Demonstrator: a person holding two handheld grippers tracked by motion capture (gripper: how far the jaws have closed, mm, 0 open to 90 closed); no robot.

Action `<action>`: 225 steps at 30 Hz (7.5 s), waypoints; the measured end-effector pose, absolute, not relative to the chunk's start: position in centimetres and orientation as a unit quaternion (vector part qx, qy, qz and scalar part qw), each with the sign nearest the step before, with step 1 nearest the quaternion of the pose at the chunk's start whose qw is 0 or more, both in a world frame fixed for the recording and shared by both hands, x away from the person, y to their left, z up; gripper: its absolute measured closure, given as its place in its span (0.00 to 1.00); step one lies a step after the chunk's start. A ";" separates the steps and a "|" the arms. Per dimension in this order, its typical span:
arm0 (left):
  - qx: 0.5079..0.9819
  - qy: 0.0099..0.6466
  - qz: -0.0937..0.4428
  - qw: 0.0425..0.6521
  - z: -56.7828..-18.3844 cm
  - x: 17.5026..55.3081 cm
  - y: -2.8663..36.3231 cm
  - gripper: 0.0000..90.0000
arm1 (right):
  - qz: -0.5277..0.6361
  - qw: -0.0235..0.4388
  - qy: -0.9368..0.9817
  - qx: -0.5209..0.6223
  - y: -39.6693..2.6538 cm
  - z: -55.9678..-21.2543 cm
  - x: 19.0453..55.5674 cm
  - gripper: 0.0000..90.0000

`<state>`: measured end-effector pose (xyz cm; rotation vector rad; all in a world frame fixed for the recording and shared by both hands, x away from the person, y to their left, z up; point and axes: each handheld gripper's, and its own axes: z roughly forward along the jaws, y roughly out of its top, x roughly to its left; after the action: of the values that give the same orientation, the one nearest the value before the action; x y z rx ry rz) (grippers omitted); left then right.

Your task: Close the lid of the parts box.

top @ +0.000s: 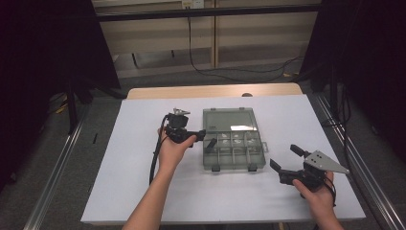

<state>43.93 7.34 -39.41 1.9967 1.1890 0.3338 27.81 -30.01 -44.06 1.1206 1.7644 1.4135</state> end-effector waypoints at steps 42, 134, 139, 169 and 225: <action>0.768 0.486 0.150 0.388 -40.0 45.3 8.8 0.14 | 0.493 0.320 0.644 0.490 -30.9 -42.9 31.8 0.07; 0.760 0.518 0.131 0.369 -43.6 50.0 7.0 1.00 | 0.368 0.206 0.681 0.598 -29.4 -43.9 45.4 0.96; 0.765 0.516 0.131 0.362 -43.9 50.8 6.7 1.00 | 0.368 0.200 0.684 0.597 -28.9 -43.9 46.3 1.00; 0.763 0.526 0.113 0.359 -45.6 53.5 4.8 0.99 | 0.364 0.180 0.696 0.592 -27.5 -46.5 50.1 1.00; 0.725 0.518 0.072 0.448 -40.1 50.4 5.3 1.00 | 0.490 0.151 0.636 0.577 -29.4 -41.7 46.5 1.00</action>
<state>50.36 5.35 -40.14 1.7934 1.2817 0.1792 46.46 -29.44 -41.69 1.6579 1.8251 1.4068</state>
